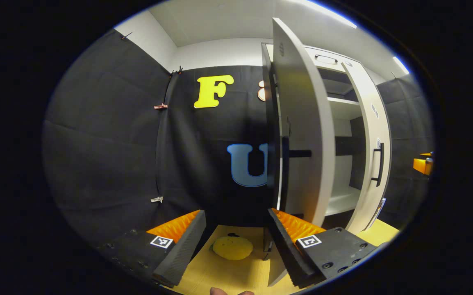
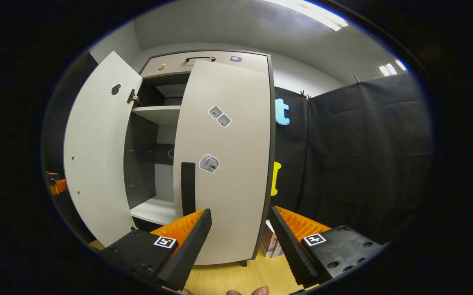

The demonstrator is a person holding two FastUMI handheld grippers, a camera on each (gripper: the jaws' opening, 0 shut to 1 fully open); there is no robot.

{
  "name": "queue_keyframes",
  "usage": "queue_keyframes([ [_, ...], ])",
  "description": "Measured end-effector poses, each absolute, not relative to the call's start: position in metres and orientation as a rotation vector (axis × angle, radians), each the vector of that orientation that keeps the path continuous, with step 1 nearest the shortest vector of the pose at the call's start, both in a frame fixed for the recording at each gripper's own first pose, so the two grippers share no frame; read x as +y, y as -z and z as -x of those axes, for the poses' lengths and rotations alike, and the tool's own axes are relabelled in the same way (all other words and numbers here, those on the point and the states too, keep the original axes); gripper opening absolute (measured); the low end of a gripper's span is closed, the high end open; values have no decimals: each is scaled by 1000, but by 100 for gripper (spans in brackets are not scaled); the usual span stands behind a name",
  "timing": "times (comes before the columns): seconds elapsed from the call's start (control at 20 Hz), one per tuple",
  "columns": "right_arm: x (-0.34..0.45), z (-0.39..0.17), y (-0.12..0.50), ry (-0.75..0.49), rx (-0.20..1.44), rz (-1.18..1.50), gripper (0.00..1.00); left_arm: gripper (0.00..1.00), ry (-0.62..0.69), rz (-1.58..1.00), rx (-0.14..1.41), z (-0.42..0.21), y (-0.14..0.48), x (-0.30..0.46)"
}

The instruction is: Grasp the bottle in the cabinet with the left hand and place it on the coaster, then close the right door with the right hand and the left door with the left hand.

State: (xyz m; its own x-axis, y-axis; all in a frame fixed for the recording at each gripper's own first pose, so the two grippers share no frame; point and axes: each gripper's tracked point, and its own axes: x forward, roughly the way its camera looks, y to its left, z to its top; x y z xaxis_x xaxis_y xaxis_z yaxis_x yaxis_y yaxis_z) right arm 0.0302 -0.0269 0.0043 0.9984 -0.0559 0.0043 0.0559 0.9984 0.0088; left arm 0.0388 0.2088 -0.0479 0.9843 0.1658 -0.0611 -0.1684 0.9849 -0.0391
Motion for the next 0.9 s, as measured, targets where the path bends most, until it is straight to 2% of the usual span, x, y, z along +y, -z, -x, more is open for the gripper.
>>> queue_keyframes([
  [0.2,-56,-15,0,117,13,-4,96,92,-166,58,43,-54,38,213],
  [0.3,-66,-8,1,136,20,-10,96,94,-150,44,48,-55,36,209],
  [0.65,-87,0,7,142,21,-17,96,92,-174,43,58,-52,34,185],
  [0.7,-91,1,8,140,24,-18,96,87,-172,39,61,-50,34,179],
  [0.75,-94,1,9,139,26,-16,96,87,-168,38,65,-50,33,173],
  [0.8,-99,0,11,137,30,-15,96,92,-162,40,69,-49,33,167],
  [0.85,-102,-2,13,136,34,-17,96,87,-156,44,72,-50,33,161],
  [0.9,-105,-4,15,132,40,-22,96,92,-150,46,74,-50,33,154],
])
